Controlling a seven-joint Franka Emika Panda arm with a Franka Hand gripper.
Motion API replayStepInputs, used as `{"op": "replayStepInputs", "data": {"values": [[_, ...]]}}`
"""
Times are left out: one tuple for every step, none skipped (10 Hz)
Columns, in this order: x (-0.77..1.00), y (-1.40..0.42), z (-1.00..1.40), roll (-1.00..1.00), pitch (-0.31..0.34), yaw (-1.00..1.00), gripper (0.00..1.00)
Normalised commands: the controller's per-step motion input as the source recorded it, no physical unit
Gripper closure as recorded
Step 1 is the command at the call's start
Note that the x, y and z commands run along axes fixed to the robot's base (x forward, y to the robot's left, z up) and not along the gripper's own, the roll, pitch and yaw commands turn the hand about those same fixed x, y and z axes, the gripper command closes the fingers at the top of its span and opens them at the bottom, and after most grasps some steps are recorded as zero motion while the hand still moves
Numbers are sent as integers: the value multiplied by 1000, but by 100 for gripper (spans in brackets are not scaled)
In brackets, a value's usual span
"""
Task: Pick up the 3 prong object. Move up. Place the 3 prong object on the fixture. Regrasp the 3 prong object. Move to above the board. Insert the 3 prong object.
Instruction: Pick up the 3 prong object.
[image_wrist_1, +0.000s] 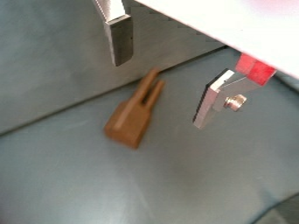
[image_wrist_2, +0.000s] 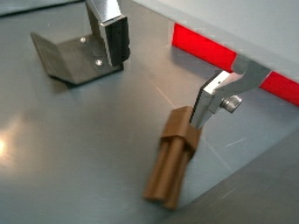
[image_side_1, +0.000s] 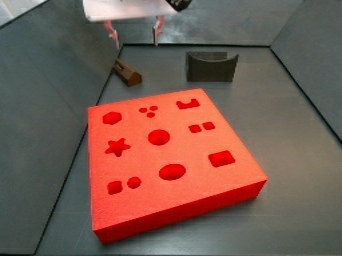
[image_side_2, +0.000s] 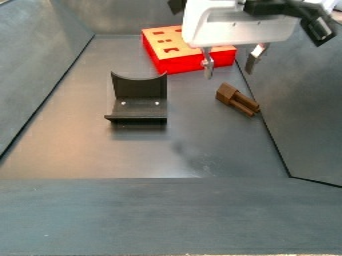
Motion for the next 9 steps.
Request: {"op": "replayStepInputs", "data": {"values": [[43,-374,-640,37,-130,574,0],[63,-323,-657,29,-106,531,0],[51,-266,-686,17,-107,500,0],[46,-260,-669,29,-107,497,0],[40,-271,-651,53,-94,523,0],[0,-280,-677,51,-114,494,0],[0,-297,-691,60,-114,486,0],[9,-280,-640,54,-100,511,0],[0,-237,-649,54,-100,509,0]]}}
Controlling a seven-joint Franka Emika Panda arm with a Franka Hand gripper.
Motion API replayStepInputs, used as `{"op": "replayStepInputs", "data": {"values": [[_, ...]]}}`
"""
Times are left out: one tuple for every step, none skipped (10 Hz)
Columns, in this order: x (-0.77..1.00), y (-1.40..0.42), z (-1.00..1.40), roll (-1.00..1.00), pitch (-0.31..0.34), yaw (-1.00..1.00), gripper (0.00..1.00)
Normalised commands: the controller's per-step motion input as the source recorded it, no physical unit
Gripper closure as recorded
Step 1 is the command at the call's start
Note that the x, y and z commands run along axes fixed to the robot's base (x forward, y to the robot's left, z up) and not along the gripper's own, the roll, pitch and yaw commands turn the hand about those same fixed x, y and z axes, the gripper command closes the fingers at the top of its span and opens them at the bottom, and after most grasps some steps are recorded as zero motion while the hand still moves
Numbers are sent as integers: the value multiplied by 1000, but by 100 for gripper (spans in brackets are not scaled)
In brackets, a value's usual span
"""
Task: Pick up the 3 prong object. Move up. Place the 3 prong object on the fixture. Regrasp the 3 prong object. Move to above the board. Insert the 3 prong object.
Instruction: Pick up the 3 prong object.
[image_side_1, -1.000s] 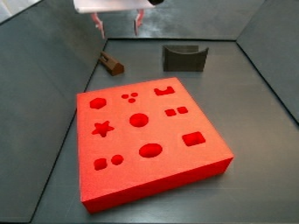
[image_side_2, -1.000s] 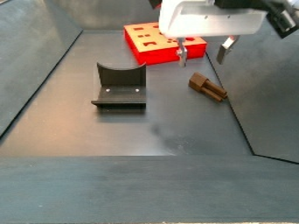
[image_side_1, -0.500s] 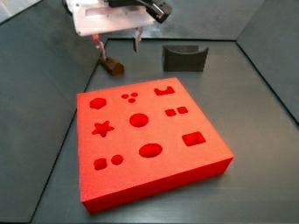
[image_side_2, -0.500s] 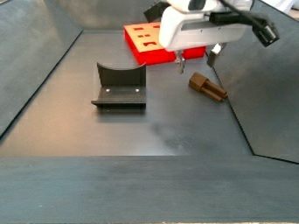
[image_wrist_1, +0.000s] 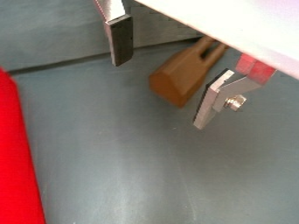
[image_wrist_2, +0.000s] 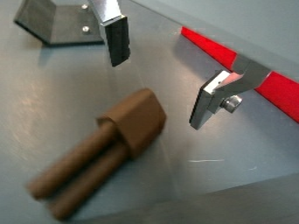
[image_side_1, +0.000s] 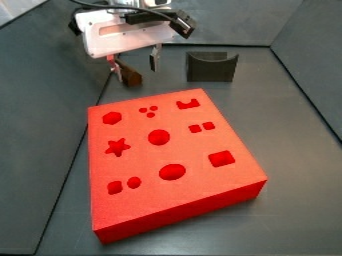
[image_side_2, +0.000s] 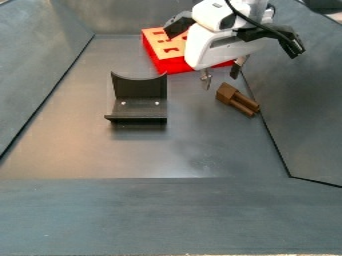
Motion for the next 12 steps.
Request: {"op": "replayStepInputs", "data": {"values": [[0,0,-666,56,-137,314,0],[-457,280,-611,74,-177,-9,0],[-623,386,-594,17,-191,-174,0],[-483,197,-669,26,-226,-143,0],[-280,0,-703,29,-281,-17,0],[-31,-103,-711,19,-276,3,0],[0,-117,-211,-23,-189,14,0],[0,0,0,-1,-7,0,0],[0,0,-86,0,0,0,0],[0,0,-69,-19,0,0,0],[0,0,-17,0,0,0,0],[0,0,-63,0,0,0,0]]}}
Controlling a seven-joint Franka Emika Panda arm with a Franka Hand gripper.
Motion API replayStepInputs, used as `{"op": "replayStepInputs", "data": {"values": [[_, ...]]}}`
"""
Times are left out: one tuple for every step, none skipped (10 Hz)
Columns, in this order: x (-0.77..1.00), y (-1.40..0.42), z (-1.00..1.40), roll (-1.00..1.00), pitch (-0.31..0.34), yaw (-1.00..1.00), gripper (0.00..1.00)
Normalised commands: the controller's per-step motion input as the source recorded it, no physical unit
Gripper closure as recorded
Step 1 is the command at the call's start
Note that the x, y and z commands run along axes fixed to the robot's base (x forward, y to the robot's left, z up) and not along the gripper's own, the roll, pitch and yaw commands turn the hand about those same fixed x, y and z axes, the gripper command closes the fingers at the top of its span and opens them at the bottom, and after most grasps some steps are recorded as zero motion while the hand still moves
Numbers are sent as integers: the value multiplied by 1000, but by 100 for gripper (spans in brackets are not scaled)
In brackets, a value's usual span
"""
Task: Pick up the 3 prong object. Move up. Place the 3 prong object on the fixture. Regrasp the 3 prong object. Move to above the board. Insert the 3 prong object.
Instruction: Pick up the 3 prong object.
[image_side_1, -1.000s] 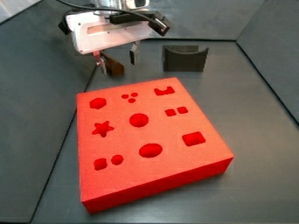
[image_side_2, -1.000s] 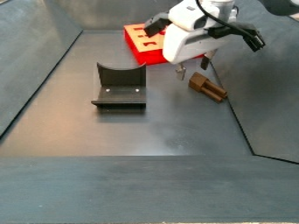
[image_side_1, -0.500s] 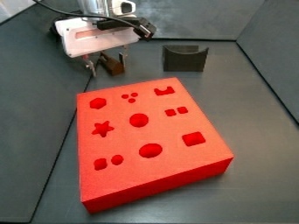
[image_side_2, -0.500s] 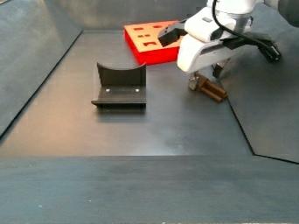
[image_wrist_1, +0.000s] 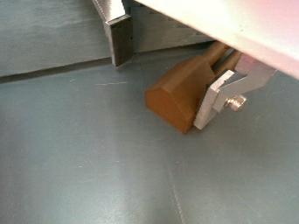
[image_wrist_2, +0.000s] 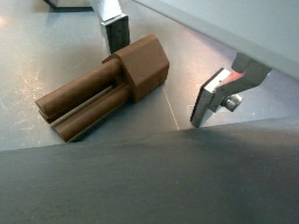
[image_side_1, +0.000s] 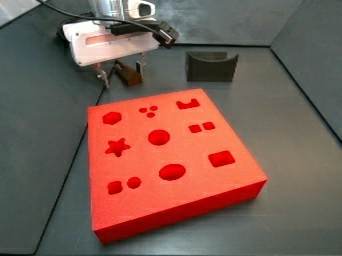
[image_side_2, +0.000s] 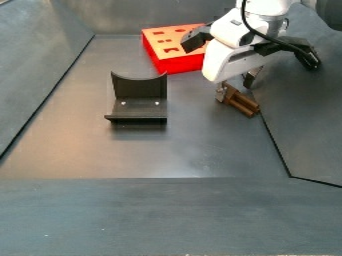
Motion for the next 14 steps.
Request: {"op": "replayStepInputs", "data": {"values": [[111,0,-326,0,-16,0,0],[89,0,-326,0,-20,0,0],[89,0,-303,0,-27,0,0],[0,0,0,0,0,0,0],[0,0,0,0,0,0,100],[0,0,0,0,0,0,100],[0,0,0,0,0,0,100],[0,0,0,0,0,0,100],[0,0,0,0,0,0,100],[0,0,0,0,0,0,100],[0,0,0,0,0,0,100],[0,0,0,0,0,0,100],[0,0,0,0,0,0,100],[0,0,0,0,0,0,100]]}}
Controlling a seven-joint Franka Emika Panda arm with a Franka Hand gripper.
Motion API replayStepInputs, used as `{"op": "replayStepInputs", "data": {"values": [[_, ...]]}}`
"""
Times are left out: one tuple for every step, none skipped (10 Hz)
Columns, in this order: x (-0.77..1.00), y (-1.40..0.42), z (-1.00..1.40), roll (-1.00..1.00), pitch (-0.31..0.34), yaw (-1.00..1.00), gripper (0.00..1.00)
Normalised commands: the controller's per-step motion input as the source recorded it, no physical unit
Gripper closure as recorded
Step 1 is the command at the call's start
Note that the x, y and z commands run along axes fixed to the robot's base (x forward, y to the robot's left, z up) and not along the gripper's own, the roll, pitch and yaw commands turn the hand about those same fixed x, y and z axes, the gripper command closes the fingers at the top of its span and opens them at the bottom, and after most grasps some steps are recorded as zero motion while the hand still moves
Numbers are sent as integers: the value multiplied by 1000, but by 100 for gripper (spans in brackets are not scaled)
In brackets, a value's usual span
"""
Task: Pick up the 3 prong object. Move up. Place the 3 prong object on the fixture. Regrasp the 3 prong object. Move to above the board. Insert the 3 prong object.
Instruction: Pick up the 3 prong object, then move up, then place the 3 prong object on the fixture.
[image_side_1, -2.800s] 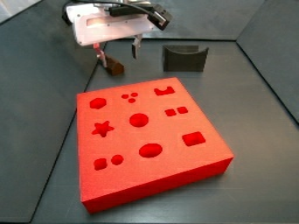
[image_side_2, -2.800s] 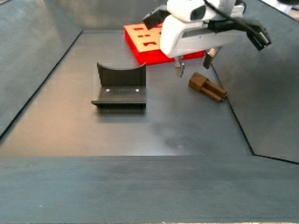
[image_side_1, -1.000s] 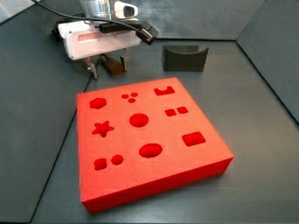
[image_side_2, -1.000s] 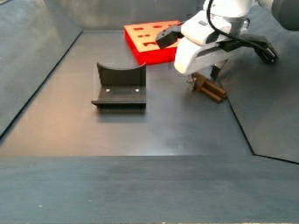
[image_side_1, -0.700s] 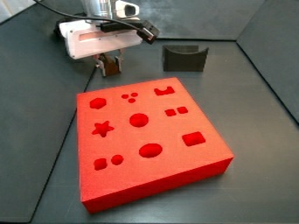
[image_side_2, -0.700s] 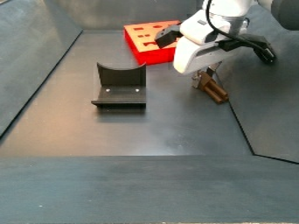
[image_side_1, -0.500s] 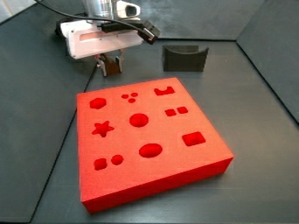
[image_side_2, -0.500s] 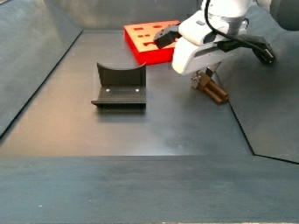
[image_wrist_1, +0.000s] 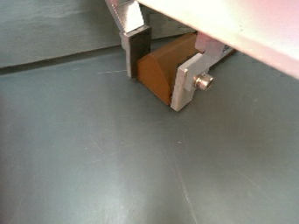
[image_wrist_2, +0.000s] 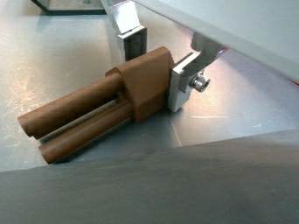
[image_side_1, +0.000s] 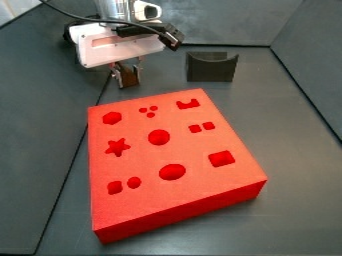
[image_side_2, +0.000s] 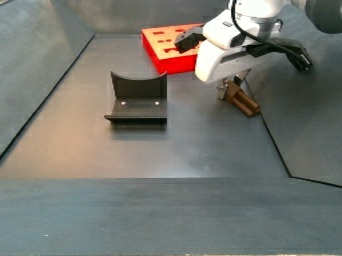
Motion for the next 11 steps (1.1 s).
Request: {"op": "replayStepInputs", "data": {"values": [[0,0,0,0,0,0,100],[0,0,833,0,0,0,100],[-6,0,829,0,2,-29,100],[-22,-10,757,-16,16,-22,100],[-28,-13,674,-33,24,-8,100],[-15,-8,551,-57,31,9,100],[-14,-9,486,-71,37,14,100],[-18,-10,353,-98,42,24,100],[-23,-10,257,-117,36,26,100],[0,0,1000,0,0,0,100],[4,3,1000,-16,-7,-10,100]]}}
